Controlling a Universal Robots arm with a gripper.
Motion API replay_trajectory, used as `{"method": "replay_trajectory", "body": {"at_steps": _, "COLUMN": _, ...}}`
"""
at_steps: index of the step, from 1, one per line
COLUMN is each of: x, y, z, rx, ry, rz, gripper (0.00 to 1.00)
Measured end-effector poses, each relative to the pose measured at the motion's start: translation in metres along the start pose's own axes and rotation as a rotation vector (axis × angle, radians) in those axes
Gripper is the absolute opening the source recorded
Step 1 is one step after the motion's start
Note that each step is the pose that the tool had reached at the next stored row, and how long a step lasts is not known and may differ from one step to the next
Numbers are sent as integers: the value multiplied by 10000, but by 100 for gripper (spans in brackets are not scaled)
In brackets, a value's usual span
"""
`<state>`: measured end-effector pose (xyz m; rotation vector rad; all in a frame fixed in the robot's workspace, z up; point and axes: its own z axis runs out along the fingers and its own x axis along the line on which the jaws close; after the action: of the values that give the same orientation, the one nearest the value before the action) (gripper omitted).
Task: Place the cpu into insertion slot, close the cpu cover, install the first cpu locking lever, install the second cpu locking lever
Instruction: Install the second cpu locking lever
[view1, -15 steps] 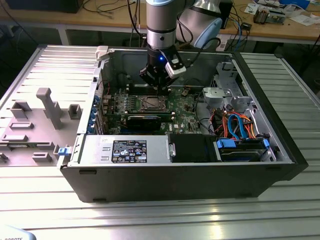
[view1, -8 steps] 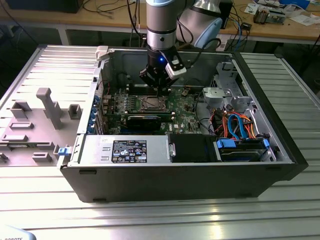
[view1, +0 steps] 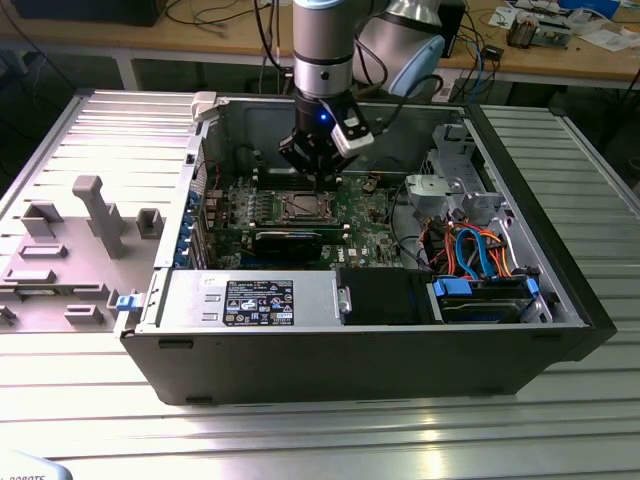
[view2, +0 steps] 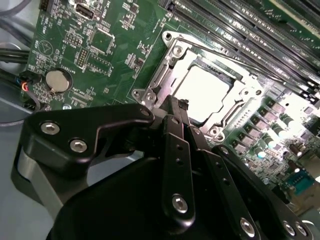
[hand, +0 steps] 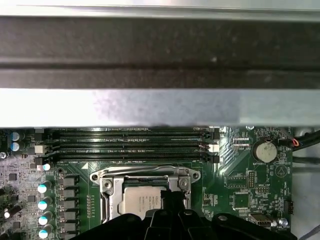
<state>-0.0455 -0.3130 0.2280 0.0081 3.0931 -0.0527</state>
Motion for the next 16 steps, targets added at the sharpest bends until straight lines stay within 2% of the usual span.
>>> {"method": "replay_trajectory", "body": {"at_steps": 1, "x": -1, "y": 0, "z": -16, "rx": 1, "ry": 0, "rz": 0, "gripper": 11}}
{"method": "replay_trajectory", "body": {"at_steps": 6, "x": -1, "y": -34, "z": -15, "rx": 1, "ry": 0, "rz": 1, "gripper": 11}}
{"method": "replay_trajectory", "body": {"at_steps": 13, "x": -2, "y": -161, "z": -10, "rx": 0, "ry": 0, "rz": 0, "gripper": 11}}
{"method": "replay_trajectory", "body": {"at_steps": 16, "x": -2, "y": -190, "z": -9, "rx": 1, "ry": -1, "rz": 0, "gripper": 11}}
